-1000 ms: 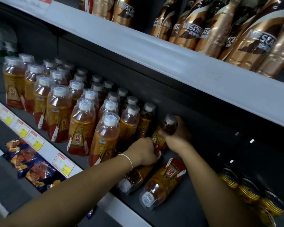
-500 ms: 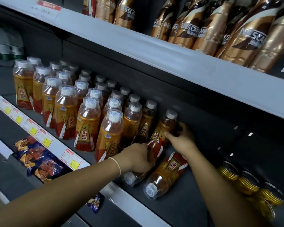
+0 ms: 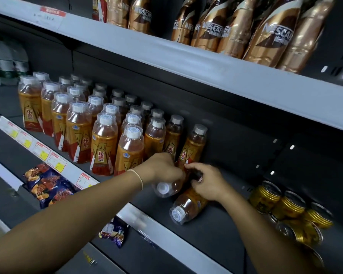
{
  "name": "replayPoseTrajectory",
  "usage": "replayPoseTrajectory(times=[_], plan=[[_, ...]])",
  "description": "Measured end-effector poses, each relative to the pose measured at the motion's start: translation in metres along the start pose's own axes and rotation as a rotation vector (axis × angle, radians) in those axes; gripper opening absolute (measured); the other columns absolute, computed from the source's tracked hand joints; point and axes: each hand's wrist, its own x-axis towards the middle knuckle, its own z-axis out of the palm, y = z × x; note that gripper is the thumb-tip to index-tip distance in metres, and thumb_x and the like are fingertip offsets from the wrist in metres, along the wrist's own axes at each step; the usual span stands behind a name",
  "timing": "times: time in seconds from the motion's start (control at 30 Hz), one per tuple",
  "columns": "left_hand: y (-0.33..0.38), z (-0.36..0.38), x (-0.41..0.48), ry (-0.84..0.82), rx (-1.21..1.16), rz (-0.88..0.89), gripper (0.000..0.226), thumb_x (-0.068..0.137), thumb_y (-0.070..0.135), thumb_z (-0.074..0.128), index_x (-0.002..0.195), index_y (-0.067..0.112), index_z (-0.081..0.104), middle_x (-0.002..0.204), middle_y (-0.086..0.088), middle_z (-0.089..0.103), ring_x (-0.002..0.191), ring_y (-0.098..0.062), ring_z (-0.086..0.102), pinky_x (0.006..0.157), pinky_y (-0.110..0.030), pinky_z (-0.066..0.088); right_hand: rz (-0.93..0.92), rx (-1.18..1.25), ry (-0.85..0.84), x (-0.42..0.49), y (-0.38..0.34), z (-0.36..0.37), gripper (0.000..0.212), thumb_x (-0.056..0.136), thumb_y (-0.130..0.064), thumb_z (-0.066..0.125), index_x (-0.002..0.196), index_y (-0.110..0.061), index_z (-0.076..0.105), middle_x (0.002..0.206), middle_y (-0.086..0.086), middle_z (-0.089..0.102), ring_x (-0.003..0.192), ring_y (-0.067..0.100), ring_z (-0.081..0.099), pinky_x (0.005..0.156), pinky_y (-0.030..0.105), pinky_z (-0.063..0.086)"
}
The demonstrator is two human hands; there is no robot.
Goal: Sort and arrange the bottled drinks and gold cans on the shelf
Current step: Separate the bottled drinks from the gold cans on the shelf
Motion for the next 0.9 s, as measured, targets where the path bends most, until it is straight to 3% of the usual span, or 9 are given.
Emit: replayPoseTrajectory(times=[0.13,0.23,0.3,0.5,0.6,0.7,0.77,0.83,0.9], plan=[[0.015,-0.015,-0.003,-0.039,-0.150,-0.100,0.037,0.073,0.039,0.073,0.089,0.006,0.071,0.086,-0.011,0.072,0.074,-0.025,0.070,0.063,-0.034,0.058,-0.064,-0.010,-0.027,-0.001,-0.010,0.003,0.068,0.066,-0.022,0.079,0.132,-0.030,0.060,0.129,-0.005,0.062,0.113,0.009,0.059,0.097,0.022,0.046],[0.024,-0.020,-0.008,-0.095,-0.303,-0.146,0.030,0.080,0.028,0.071,0.095,0.003,0.068,0.089,-0.017,0.071,0.073,-0.030,0.070,0.063,-0.040,0.061,-0.082,-0.016,0.029,-0.001,-0.014,0.008,0.066,0.055,-0.032,0.088,0.118,-0.031,0.067,0.108,-0.015,0.069,0.095,-0.002,0.058,0.074,0.000,0.038],[0.030,-0.025,-0.011,-0.100,-0.395,-0.134,0.025,0.083,0.022,0.067,0.099,0.002,0.069,0.093,-0.019,0.070,0.078,-0.031,0.070,0.067,-0.041,0.061,-0.050,0.041,0.065,-0.001,-0.014,0.011,0.060,0.052,-0.033,0.093,0.108,-0.031,0.070,0.097,-0.017,0.071,0.087,-0.005,0.059,0.065,-0.004,0.037],[0.033,-0.027,-0.015,0.036,-0.445,-0.069,0.026,0.095,0.031,0.054,0.092,0.007,0.065,0.090,-0.018,0.070,0.072,-0.030,0.070,0.070,-0.037,0.060,-0.029,0.294,0.153,-0.002,-0.016,0.021,0.066,0.058,-0.020,0.094,0.102,-0.046,0.052,0.093,-0.038,0.063,0.091,-0.026,0.054,0.074,-0.004,0.038],[0.024,-0.021,-0.011,0.139,-0.517,-0.007,0.026,0.096,0.028,0.052,0.096,0.005,0.064,0.092,-0.014,0.068,0.082,-0.028,0.067,0.078,-0.038,0.057,-0.061,0.329,0.192,0.005,-0.021,0.019,0.065,0.055,-0.026,0.094,0.110,-0.039,0.062,0.108,-0.019,0.068,0.102,-0.009,0.062,0.087,0.010,0.046],[0.014,-0.019,-0.010,0.207,-0.558,0.062,0.016,0.092,0.008,0.049,0.081,0.005,0.059,0.067,-0.004,0.055,0.062,-0.016,0.052,0.054,-0.024,0.046,-0.086,0.335,0.219,0.012,-0.026,0.019,0.049,0.054,-0.036,0.091,0.095,-0.045,0.066,0.098,-0.026,0.069,0.098,-0.007,0.064,0.082,0.009,0.047],[0.006,-0.018,-0.009,0.206,-0.537,0.070,0.019,0.088,0.001,0.046,0.070,0.006,0.052,0.058,0.000,0.045,0.055,-0.015,0.043,0.044,-0.020,0.035,-0.030,0.317,0.228,0.019,-0.029,0.023,0.053,0.058,-0.038,0.091,0.104,-0.036,0.065,0.107,-0.016,0.070,0.104,0.005,0.064,0.087,0.021,0.051],[-0.004,-0.014,-0.008,0.200,-0.481,0.037,0.023,0.089,0.004,0.047,0.068,0.012,0.053,0.063,0.001,0.052,0.058,-0.014,0.051,0.046,-0.019,0.041,0.036,0.245,0.258,0.028,-0.030,0.027,0.065,0.060,-0.043,0.090,0.116,-0.024,0.062,0.115,-0.004,0.069,0.106,0.016,0.064,0.088,0.030,0.052],[-0.013,-0.009,-0.008,0.178,-0.398,0.023,0.017,0.088,0.007,0.047,0.085,0.008,0.064,0.080,-0.005,0.063,0.074,-0.019,0.060,0.058,-0.022,0.047,0.072,0.207,0.277,0.037,-0.030,0.030,0.064,0.064,-0.043,0.088,0.116,-0.020,0.060,0.115,-0.001,0.067,0.105,0.017,0.063,0.082,0.026,0.048]])
